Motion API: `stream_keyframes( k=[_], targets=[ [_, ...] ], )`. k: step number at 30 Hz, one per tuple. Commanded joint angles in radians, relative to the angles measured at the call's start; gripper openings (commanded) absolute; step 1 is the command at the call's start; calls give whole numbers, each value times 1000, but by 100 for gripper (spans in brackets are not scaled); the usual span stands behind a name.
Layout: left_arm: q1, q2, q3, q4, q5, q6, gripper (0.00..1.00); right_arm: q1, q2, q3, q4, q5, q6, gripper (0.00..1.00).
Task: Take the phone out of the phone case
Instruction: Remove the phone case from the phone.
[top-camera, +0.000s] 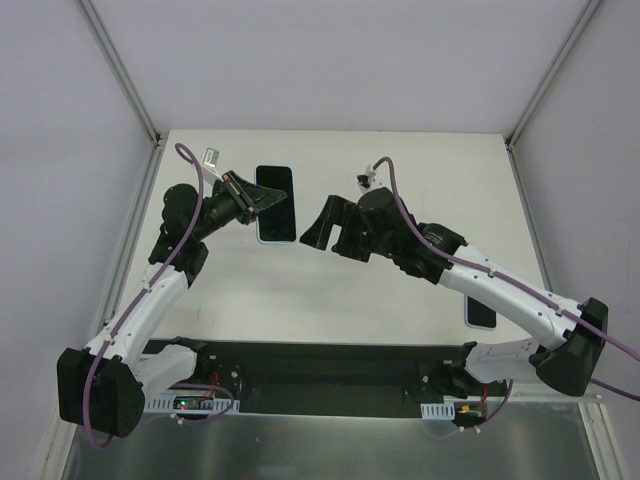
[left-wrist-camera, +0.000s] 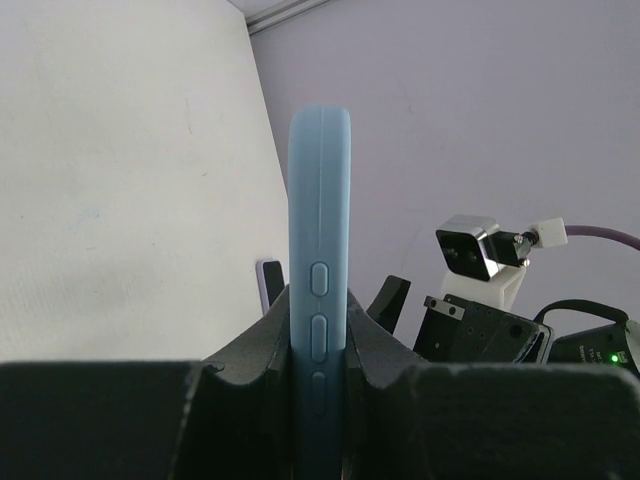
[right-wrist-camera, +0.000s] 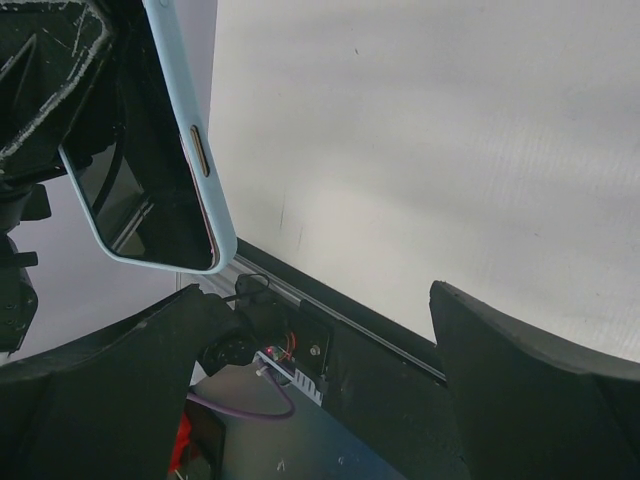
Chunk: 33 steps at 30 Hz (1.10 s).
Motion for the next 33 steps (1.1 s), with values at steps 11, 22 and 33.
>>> stream_keyframes(
  k=[11,22,33],
  targets=[
    [6,-18,4,156,34,-59,0,3,18,24,37,11,4,96],
    [9,-13,-5,167,37,-65,0,3,-11,20,35,28,4,96],
    [14,-21,-4,174,43,-74,0,3,28,31,35,18,5,96]
  ],
)
